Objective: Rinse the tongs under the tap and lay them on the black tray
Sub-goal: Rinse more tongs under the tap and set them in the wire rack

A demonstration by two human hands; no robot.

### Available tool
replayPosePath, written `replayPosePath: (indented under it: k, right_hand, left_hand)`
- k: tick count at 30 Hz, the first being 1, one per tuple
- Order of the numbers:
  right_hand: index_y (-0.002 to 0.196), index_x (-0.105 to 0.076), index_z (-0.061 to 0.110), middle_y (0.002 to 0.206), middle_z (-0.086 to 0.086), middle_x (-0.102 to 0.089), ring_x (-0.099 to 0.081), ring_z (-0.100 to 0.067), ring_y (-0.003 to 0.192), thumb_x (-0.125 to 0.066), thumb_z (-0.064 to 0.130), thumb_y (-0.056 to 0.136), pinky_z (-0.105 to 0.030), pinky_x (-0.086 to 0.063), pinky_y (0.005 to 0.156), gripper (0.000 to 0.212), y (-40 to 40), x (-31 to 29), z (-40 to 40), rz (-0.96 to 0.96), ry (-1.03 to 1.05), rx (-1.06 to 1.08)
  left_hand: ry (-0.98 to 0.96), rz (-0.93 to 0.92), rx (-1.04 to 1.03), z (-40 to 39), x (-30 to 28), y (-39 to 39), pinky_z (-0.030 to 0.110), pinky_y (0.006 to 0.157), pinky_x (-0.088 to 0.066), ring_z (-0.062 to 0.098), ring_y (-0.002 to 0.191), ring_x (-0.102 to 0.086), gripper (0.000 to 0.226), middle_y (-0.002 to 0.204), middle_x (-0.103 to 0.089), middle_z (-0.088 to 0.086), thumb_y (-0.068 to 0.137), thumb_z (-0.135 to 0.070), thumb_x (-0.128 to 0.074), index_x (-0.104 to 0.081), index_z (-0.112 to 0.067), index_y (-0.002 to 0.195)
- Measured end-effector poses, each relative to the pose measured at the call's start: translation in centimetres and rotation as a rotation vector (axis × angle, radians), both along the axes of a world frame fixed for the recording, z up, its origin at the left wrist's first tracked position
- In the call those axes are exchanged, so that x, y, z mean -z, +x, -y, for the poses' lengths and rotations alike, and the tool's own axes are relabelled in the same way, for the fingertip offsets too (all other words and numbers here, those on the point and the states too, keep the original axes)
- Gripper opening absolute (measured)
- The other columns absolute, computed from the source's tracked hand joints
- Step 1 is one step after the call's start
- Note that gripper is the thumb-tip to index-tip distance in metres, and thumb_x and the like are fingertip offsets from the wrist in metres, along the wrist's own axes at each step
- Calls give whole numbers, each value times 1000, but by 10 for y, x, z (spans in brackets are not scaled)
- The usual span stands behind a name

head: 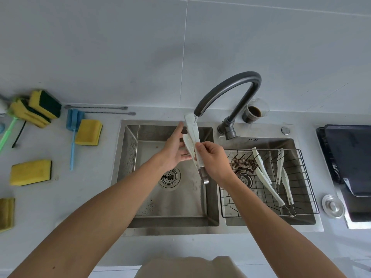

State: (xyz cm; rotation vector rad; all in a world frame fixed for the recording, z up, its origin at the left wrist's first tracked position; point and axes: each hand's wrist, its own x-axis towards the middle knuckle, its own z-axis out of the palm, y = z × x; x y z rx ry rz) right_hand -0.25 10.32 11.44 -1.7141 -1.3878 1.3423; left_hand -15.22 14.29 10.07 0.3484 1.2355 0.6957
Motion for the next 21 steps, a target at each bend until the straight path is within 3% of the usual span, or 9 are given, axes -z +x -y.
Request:
replayPosePath:
  k: [3, 8, 12, 14, 16, 17, 19, 21]
  right_hand:
    - [95, -73, 4, 61, 9, -64, -54, -1, 50, -56, 28, 109, -16, -44, 48, 32, -2, 1, 1, -6, 7, 15]
    - [98, -75, 2, 65, 8, -63, -52, 4, 49, -58, 25, 108, -10, -39, 51, 31, 0, 1, 2, -25, 29, 34]
    - [101, -76, 5, 60, 16, -62, -51, 2, 49, -63, 26, 105, -13, -39, 52, 25, 7, 4, 7, -34, 24, 18]
    - [109, -73, 12, 83, 15, -71, -64, 1, 73, -70, 37, 100, -23, -51, 69, 27, 11, 7, 12, 17, 41, 39]
    - [125, -64, 16, 114, 4, -68, -65, -10, 102, -73, 51, 93, -28, -54, 83, 49, 15, 9, 17, 104, 28, 81]
    - [133, -57, 16, 122, 2, -62, -63, -13, 107, -74, 54, 91, -24, -54, 79, 59, 16, 9, 19, 114, -9, 93]
    - [142, -48, 14, 123, 1, -60, -64, -12, 91, -73, 56, 91, -16, -50, 58, 71, 17, 8, 21, 35, -125, 89]
    - [131, -58, 7, 99, 0, -64, -59, -5, 62, -71, 51, 94, -19, -45, 46, 59, 18, 7, 21, -49, -193, 47]
  left_hand:
    - [34, 17, 22, -1, -4, 2, 45, 85, -55, 29, 105, -68, 65, 115, -66, 12, 95, -71, -48, -49, -18, 132]
    - [108, -7, 28, -5, -2, 6, 47, 93, -58, 33, 108, -70, 41, 116, -71, 15, 97, -56, -61, -67, -21, 116]
    - [173, -12, -51, -7, 0, 10, 44, 84, -59, 37, 105, -70, 47, 127, -68, 25, 98, -49, -65, -69, -12, 127]
    - [193, 6, -103, -10, 0, 10, 50, 89, -60, 41, 108, -70, 48, 133, -66, 27, 99, -45, -65, -67, -9, 131]
    - [208, 31, -134, -13, 0, 9, 54, 92, -59, 40, 107, -70, 48, 135, -64, 28, 101, -42, -63, -64, -7, 134]
    - [213, 45, -145, -13, 0, 9, 53, 92, -60, 40, 108, -71, 49, 135, -65, 28, 102, -41, -62, -63, -6, 135]
    - [222, 81, -160, -12, -2, 10, 48, 90, -63, 39, 112, -72, 49, 131, -68, 25, 103, -39, -60, -60, -5, 139]
    - [228, 124, -166, -11, -4, 11, 44, 86, -64, 35, 110, -73, 49, 127, -71, 23, 105, -38, -57, -58, -5, 141]
